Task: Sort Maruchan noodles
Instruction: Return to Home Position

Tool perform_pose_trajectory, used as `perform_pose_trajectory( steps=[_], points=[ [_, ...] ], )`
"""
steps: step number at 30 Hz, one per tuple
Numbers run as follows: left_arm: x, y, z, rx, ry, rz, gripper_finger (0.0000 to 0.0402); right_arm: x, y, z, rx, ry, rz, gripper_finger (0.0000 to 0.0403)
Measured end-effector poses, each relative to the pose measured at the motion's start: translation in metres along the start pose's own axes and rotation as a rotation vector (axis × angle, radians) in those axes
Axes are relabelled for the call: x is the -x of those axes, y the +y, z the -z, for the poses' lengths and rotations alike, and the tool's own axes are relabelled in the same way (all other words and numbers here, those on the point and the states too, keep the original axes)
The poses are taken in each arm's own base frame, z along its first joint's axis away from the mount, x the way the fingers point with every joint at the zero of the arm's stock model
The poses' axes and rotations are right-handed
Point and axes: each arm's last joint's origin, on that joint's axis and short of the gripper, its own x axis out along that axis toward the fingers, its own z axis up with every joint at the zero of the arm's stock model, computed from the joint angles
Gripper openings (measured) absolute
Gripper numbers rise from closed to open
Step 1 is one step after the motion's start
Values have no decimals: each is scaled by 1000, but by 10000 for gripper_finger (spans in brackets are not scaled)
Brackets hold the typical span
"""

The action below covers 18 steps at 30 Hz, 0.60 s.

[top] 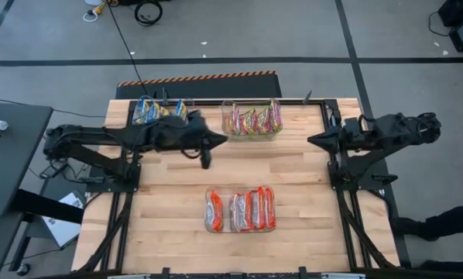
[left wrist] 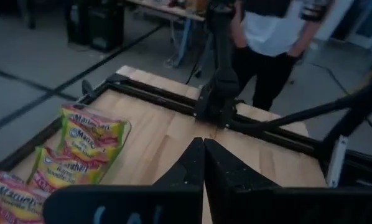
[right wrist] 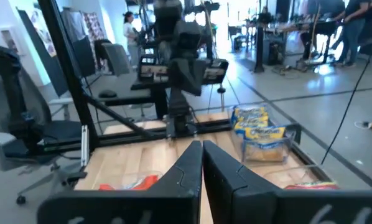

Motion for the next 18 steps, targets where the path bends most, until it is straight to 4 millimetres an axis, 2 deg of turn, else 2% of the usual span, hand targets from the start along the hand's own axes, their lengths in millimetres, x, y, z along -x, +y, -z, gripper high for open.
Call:
perform_pose_trajectory(
  steps=[5, 10, 14, 18],
  points=[
    [36, 15, 25, -73, -89, 25, 6, 6, -2, -1, 6, -12, -11, 18],
    [54, 38, 50, -147, -84, -266, 21, 1, -1, 5, 52, 1, -10, 20],
    [56, 42, 62, -71, -71, -298, 27, -12, 3, 26, 150, 11, -31, 20],
    [52, 44, 72, -97, -20, -249, 26, -30, 6, 57, 172, -37, -4, 20]
  ],
)
